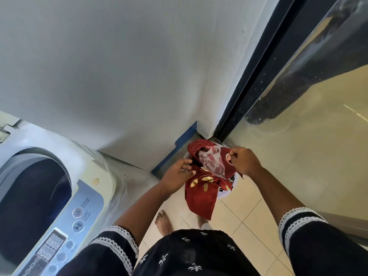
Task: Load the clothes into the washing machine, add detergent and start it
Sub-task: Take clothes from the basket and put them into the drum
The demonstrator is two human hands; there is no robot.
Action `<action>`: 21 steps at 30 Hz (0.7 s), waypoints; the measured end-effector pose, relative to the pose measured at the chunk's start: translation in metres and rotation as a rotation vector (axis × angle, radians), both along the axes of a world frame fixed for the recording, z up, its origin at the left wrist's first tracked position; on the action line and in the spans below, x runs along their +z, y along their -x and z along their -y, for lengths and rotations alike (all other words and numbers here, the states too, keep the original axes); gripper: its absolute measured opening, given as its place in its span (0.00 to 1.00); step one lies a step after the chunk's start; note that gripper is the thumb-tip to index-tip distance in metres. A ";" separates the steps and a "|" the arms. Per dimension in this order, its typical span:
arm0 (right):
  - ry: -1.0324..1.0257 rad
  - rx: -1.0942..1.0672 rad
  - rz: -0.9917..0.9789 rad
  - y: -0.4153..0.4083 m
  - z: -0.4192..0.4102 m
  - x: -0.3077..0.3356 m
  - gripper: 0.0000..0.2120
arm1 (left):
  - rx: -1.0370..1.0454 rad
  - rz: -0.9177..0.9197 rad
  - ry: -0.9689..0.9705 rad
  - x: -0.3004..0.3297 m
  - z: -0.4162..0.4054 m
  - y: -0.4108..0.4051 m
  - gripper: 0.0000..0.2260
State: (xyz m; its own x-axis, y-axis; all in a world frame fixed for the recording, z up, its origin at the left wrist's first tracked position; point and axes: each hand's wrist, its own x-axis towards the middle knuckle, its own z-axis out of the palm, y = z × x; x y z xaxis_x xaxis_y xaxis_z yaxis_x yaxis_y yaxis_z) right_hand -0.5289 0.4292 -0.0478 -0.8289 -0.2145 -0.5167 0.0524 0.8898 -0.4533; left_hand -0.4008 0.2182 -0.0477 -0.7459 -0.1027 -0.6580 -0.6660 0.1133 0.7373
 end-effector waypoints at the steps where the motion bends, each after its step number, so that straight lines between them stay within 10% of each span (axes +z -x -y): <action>1: 0.021 0.021 0.010 0.000 0.002 0.001 0.08 | -0.001 0.016 -0.011 -0.004 0.000 0.000 0.18; 8: 0.262 0.131 -0.111 0.014 0.017 0.051 0.11 | -0.010 -0.008 -0.025 0.007 -0.003 0.024 0.23; 21: -0.164 0.313 -0.026 0.067 -0.011 -0.073 0.16 | 0.033 0.059 0.006 -0.029 -0.014 0.037 0.16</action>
